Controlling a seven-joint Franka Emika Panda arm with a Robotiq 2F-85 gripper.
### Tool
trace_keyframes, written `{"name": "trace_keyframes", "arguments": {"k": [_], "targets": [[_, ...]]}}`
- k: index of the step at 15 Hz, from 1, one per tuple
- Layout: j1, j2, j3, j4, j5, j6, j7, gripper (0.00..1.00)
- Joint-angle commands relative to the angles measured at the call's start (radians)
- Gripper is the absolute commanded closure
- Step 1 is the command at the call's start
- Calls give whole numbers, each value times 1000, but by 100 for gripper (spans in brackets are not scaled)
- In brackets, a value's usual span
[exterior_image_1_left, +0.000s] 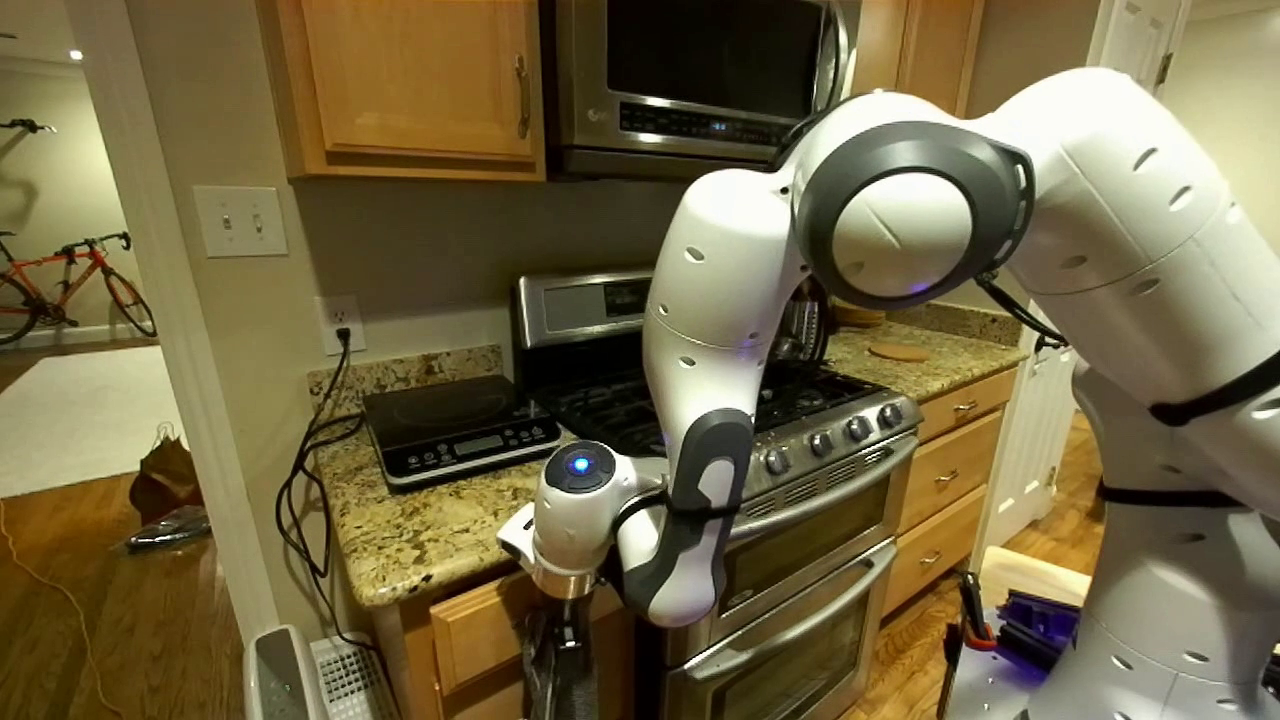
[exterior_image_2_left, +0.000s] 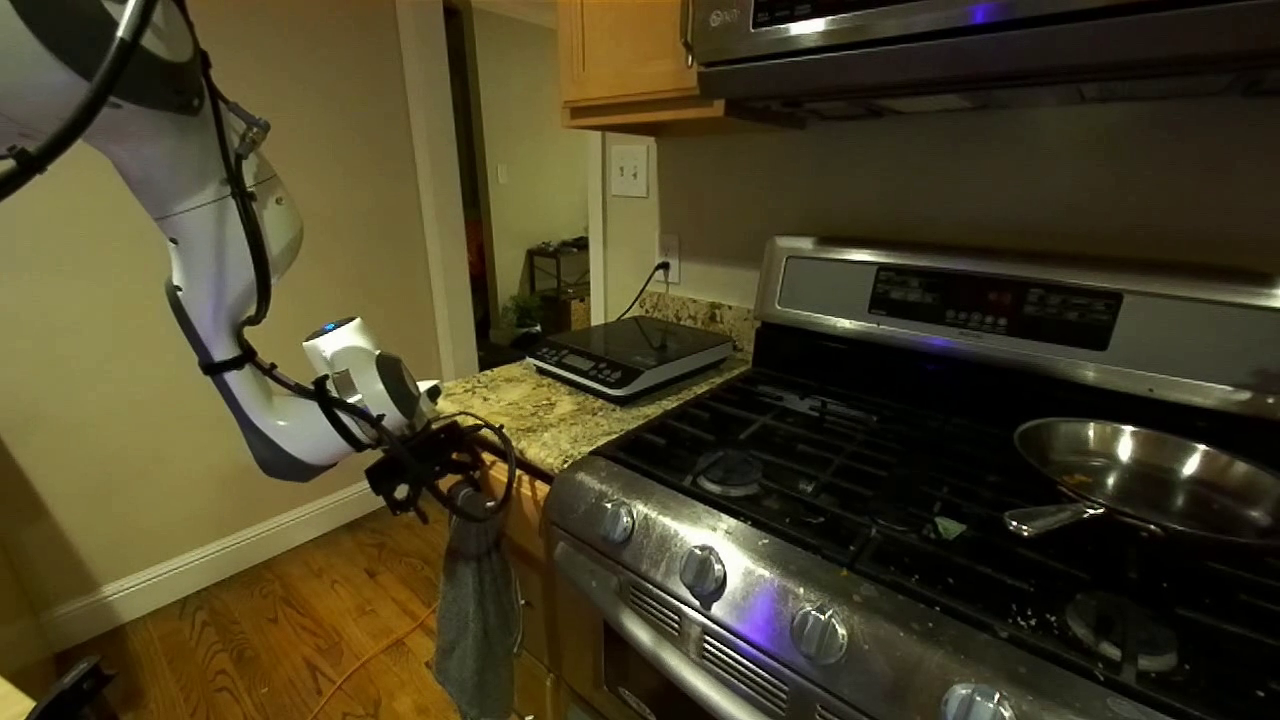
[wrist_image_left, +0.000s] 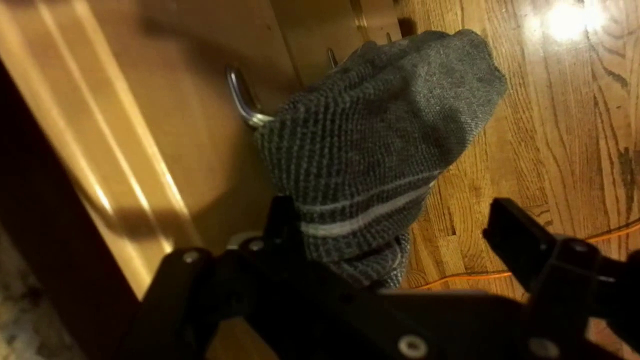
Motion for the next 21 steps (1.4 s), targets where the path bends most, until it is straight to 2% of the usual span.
{"name": "trace_keyframes", "arguments": {"k": [1, 11, 12, 14, 21], "targets": [[21, 32, -32, 2, 25, 44, -28, 28], [-12, 11, -14, -17, 61, 69, -51, 90], [-16, 11, -11, -15, 67, 66, -57, 92], [-17, 4, -3, -27, 72, 69, -75, 90], [77, -36, -42, -154, 86, 130, -82, 89]]}}
